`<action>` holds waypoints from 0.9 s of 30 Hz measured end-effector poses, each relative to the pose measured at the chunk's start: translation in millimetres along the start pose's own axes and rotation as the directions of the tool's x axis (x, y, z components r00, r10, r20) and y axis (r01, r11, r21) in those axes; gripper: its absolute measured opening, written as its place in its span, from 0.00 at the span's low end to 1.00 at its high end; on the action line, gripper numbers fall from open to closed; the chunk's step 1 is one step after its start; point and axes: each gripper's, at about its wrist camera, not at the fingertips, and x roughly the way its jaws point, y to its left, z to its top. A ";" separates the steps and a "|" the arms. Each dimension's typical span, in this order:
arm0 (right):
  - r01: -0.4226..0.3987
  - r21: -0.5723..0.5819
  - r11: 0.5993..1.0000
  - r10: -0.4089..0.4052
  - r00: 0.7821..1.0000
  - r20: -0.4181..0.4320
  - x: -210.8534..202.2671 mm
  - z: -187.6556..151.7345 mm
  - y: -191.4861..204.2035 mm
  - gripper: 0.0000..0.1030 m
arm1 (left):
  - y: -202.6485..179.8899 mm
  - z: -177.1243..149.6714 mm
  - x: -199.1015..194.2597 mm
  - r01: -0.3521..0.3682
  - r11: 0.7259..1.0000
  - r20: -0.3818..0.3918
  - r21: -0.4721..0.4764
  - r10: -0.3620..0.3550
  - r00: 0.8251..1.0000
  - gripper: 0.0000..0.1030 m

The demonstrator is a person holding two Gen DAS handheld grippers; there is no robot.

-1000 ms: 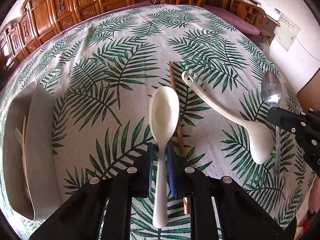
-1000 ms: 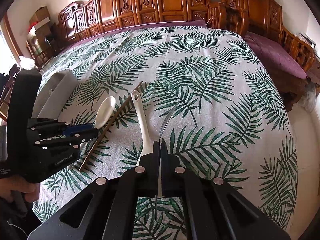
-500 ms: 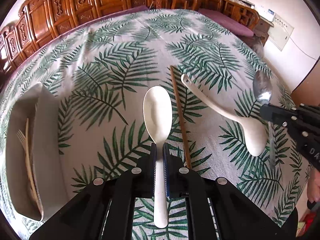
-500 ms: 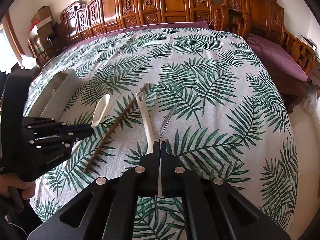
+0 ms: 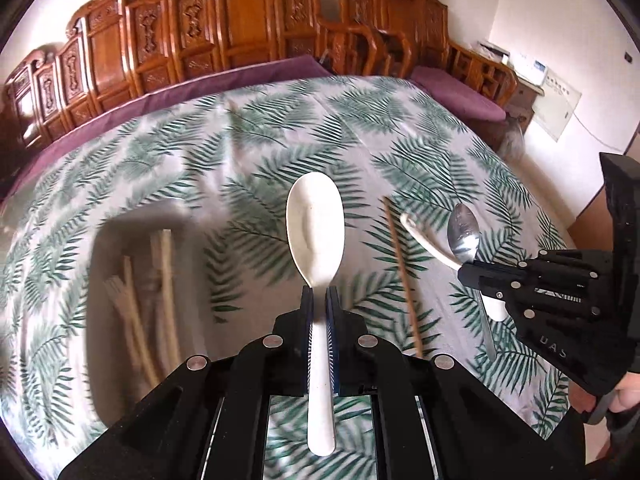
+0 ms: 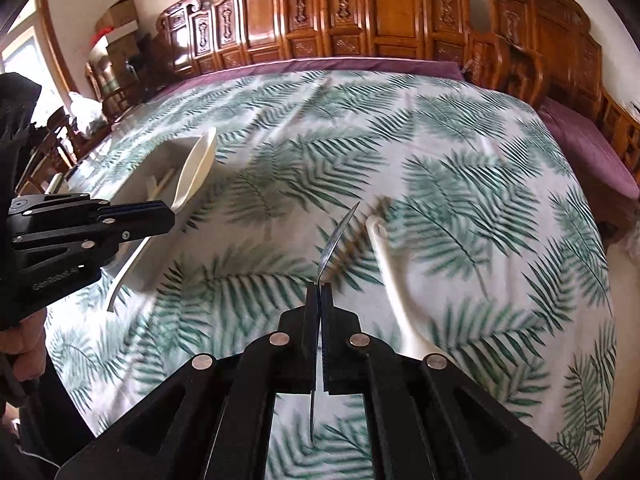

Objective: Organize utensils
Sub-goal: 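Carry the white spoon and metal knife to the grey tray and release them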

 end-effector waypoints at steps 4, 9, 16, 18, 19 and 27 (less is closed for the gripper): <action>-0.020 -0.019 1.000 0.020 1.000 0.010 4.1 15.9 22.8 0.02 | 29.5 -0.9 -11.2 -0.022 0.999 0.018 -0.026 0.022 1.000 0.06; -0.041 -0.056 0.998 0.042 0.999 0.015 9.3 34.7 55.7 0.02 | 67.7 -2.7 -18.4 -0.049 0.996 0.031 -0.070 0.051 0.998 0.06; -0.067 -0.092 0.994 0.069 0.997 0.017 17.8 56.8 94.8 0.02 | 111.0 -6.2 -13.3 -0.075 0.989 0.023 -0.125 0.078 0.997 0.06; -0.074 -0.101 0.992 0.076 0.997 0.018 20.3 62.2 104.6 0.02 | 118.6 -8.4 -9.9 -0.073 0.988 0.016 -0.137 0.076 0.997 0.06; -0.076 -0.104 0.992 0.079 0.997 0.018 21.8 64.3 107.9 0.02 | 121.1 -9.6 -8.7 -0.074 0.987 0.013 -0.140 0.077 0.997 0.06; -0.092 -0.132 0.987 0.094 0.996 0.011 33.9 79.9 134.8 0.02 | 141.5 -16.4 -6.7 -0.067 0.982 0.016 -0.177 0.071 0.997 0.06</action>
